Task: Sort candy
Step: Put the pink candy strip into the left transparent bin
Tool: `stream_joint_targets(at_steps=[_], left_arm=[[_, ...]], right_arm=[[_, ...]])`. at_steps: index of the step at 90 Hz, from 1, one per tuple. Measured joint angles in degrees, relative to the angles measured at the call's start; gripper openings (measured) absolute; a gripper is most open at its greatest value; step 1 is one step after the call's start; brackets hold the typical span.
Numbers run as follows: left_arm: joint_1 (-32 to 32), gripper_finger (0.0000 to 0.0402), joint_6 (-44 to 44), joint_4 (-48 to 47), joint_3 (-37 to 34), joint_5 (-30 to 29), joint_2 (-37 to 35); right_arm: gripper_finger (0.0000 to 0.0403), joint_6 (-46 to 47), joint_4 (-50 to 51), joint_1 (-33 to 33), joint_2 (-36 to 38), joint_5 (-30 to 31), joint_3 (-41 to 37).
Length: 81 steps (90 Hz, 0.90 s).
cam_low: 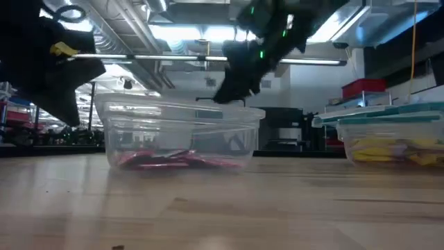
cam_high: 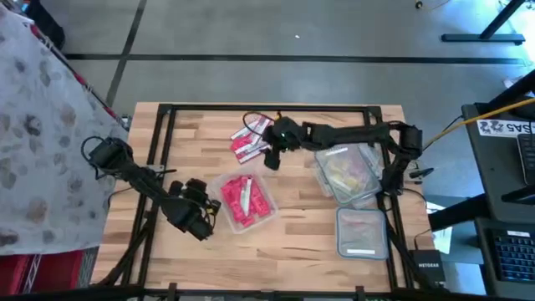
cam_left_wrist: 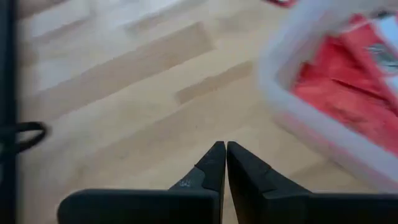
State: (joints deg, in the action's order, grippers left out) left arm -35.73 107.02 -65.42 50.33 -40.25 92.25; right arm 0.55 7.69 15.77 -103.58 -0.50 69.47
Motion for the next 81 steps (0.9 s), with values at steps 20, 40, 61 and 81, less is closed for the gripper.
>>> stream_joint_targets(at_steps=[20, 40, 61, 81], left_arm=[[0.26, 0.0, 3.99, -6.23, 0.0, 0.66, 0.0], [0.7, 0.0, 3.88, -6.03, 0.0, 0.62, 0.0], [0.7, 0.0, 4.22, -5.34, 0.0, 0.66, 0.0], [0.68, 0.0, 4.24, -5.49, -0.02, 0.47, 0.0]], right_arm=[[0.0163, -3.14, 1.66, 6.18, -6.45, -2.83, 1.66], [0.0114, -12.79, 8.87, 7.6, -13.87, -3.76, 10.97], [0.0022, -17.32, 17.92, 7.54, -19.41, -5.91, 16.61], [0.0013, -16.61, 17.03, 6.94, -21.49, -2.08, 16.9]])
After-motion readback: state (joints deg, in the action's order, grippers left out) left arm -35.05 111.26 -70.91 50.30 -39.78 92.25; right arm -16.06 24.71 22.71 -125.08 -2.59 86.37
